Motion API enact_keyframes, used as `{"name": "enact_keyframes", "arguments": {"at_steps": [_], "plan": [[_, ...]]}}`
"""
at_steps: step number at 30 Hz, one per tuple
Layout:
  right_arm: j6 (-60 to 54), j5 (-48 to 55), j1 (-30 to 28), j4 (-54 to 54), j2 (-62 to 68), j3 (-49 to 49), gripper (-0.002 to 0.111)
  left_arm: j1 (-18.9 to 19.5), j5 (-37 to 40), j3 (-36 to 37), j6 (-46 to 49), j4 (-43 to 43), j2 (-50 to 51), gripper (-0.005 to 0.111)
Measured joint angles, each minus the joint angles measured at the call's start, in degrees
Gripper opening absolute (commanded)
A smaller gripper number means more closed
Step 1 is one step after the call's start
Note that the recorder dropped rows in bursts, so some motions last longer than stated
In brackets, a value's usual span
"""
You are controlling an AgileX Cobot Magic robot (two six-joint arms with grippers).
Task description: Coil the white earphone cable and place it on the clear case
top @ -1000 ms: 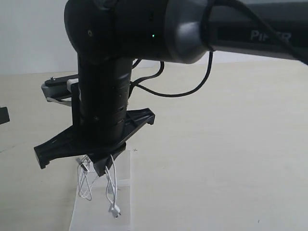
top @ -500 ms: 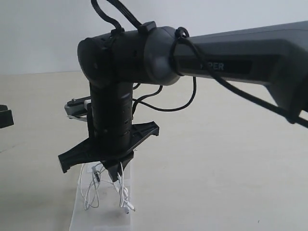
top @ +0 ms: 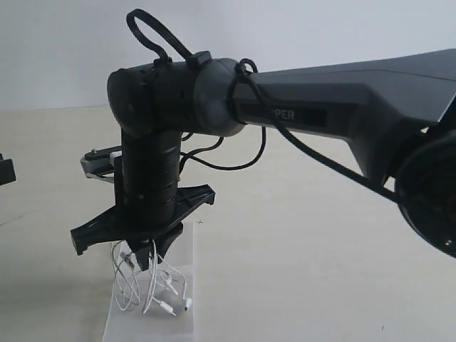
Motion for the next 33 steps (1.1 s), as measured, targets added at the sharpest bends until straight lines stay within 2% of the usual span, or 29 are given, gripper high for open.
{"name": "enact_keyframes", "arguments": {"at_steps": [3,5,21,29,33], "plan": [[0.0,0.0,0.0,0.0,0.0,0.0,0.051,0.0,0.22,0.0,-0.13,0.0,0.0,0.0],[0.0,0.7,0.0,0.25,0.0,0.0,0.054,0.0,0.22,0.0,-0.13,0.0,0.0,0.0],[0.32,2.04,0.0,2.42,-5.6,0.0,0.054,0.0,0.27,0.0,-0.13,-0.1,0.0,0.0],[4.61,2.15,0.0,-12.14,-10.68,0.0,0.054,0.0,0.38,0.0,-0.25,-0.1,0.0,0.0],[7.28,2.15,-0.09,-18.72,-13.45,0.0,0.047,0.0,0.64,0.0,-0.25,-0.1,0.0,0.0]]}}
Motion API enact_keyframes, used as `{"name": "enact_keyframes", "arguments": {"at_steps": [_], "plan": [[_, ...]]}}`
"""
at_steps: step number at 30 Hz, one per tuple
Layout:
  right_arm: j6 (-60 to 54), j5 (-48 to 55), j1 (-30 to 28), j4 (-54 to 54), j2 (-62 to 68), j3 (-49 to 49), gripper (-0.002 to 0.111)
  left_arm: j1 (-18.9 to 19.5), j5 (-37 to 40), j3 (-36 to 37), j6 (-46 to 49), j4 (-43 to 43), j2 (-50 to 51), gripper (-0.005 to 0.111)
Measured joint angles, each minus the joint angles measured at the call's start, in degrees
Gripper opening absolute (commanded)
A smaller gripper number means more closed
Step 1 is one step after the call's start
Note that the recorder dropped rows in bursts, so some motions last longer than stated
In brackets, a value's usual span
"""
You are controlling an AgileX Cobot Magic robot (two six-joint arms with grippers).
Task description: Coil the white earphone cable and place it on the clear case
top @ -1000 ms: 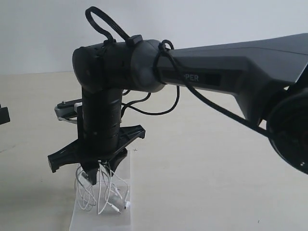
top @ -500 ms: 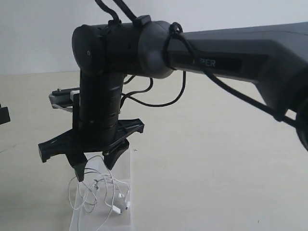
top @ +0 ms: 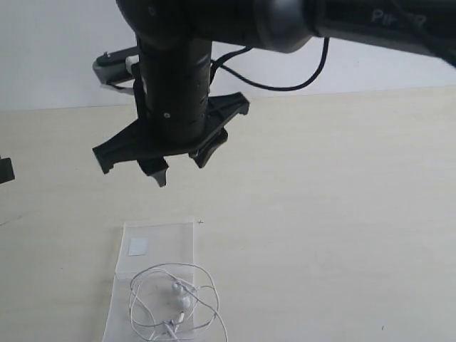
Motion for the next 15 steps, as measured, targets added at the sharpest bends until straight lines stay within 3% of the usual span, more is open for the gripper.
{"name": "enact_keyframes", "arguments": {"at_steps": [4,8,15], "plan": [[0.38,0.11,0.0,-1.64,-3.01,0.0,0.029,0.0,1.0,0.0,0.0,0.0,0.0,0.0],[-0.04,0.11,0.0,-3.51,-5.59,0.0,-0.001,0.0,1.38,0.0,0.0,-0.11,0.0,0.0],[-4.79,0.11,0.0,-5.14,-14.05,6.89,0.0,0.0,1.61,0.0,0.0,-0.11,0.0,0.0]]}}
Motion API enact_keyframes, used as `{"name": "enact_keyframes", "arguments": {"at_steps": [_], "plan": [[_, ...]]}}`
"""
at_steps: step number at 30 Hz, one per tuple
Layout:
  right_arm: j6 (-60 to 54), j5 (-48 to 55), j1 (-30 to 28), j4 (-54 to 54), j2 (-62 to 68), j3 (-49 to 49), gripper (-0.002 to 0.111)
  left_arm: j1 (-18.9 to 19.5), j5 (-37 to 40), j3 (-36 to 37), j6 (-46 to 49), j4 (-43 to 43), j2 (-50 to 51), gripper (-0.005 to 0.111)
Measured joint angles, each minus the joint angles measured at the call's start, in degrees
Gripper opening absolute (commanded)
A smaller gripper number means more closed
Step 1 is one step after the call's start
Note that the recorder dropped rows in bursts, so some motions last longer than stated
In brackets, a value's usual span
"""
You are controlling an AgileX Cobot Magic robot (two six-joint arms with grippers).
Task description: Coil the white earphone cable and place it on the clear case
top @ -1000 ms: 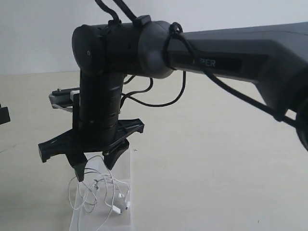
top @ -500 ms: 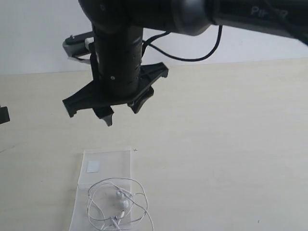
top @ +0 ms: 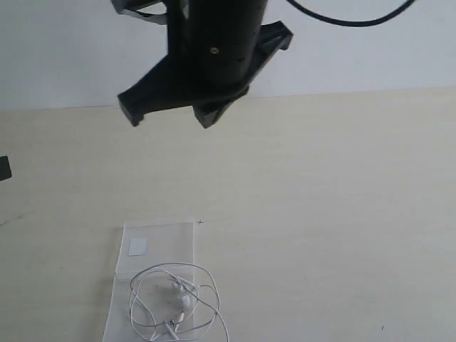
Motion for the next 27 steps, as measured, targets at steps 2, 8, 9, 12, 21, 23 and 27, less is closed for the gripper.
{"name": "enact_keyframes", "arguments": {"at_steps": [2,8,9,12,21,23,27], "plan": [[-0.13,-0.11,0.0,-1.71,-3.87,5.11,0.0,0.0,0.0,0.0,0.0,0.0,0.0,0.0],[1.75,0.24,0.0,-8.75,-19.56,25.84,0.0,0.0,0.0,0.0,0.0,0.0,0.0,0.0],[2.08,0.24,0.0,-8.9,-21.66,28.42,0.0,0.0,0.0,0.0,0.0,0.0,0.0,0.0],[2.77,0.51,0.0,-8.76,-27.84,34.7,0.0,0.0,0.0,0.0,0.0,0.0,0.0,0.0],[2.98,-0.18,0.0,-9.17,-32.46,35.03,0.0,0.0,0.02,0.0,0.0,0.0,0.0,0.0],[2.98,-4.73,0.0,-9.17,-37.41,35.03,0.0,0.0,0.02,0.0,0.0,0.0,0.0,0.0],[2.88,-23.83,-2.74,-10.04,-49.89,38.74,0.0,0.0,0.02,0.0,0.0,0.0,0.0,0.0]]}}
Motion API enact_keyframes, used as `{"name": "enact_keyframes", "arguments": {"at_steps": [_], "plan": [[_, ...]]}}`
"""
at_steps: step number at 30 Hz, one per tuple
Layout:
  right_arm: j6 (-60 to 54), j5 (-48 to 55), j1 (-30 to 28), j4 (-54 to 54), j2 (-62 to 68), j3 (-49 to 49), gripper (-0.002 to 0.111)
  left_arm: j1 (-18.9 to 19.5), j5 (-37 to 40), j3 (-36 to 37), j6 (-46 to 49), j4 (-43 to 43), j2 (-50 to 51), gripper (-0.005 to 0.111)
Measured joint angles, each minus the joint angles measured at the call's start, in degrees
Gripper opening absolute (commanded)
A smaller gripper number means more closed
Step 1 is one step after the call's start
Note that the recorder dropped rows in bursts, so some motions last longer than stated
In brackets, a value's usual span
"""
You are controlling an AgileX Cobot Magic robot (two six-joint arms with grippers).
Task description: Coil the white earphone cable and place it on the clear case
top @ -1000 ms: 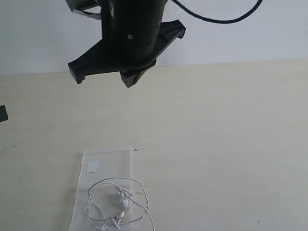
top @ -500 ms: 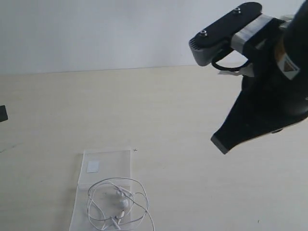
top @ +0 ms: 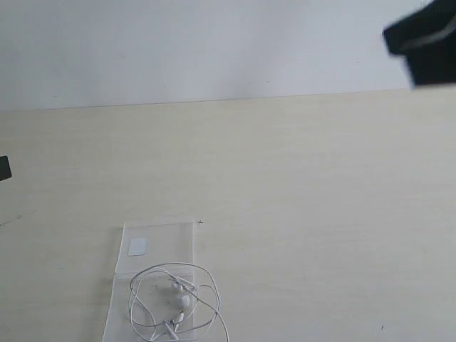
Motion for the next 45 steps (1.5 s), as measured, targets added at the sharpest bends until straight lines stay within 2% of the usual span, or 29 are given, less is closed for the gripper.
{"name": "enact_keyframes", "arguments": {"at_steps": [4,8,13,17,28,35,39,45], "plan": [[0.0,-23.25,-8.04,-1.05,-12.57,8.11,0.0,0.0,0.0,0.0,0.0,0.0,0.0,0.0],[0.0,-38.86,-19.55,0.36,-25.16,18.58,0.0,0.0,0.0,0.0,0.0,0.0,0.0,0.0],[2.61,-44.65,-35.12,6.31,-36.53,33.1,0.0,0.0,0.0,0.0,0.0,0.0,0.0,0.0],[3.39,-44.64,-41.88,8.09,-40.43,43.14,0.0,0.0,0.1,0.0,0.0,0.0,0.0,0.0],[2.14,-44.24,-43.32,8.21,-40.79,59.15,0.0,0.0,0.1,0.0,0.0,0.0,0.0,0.0],[1.41,-42.93,-43.32,8.21,-45.72,59.47,0.0,0.0,0.1,0.0,0.0,0.0,0.0,0.0],[1.26,-37.36,-43.32,8.21,-50.87,59.47,0.0,0.0,0.1,0.0,0.0,0.0,0.0,0.0],[-0.27,-31.56,-43.32,8.45,-51.34,59.47,0.0,0.0,0.1,0.0,0.0,0.0,0.0,0.0]]}}
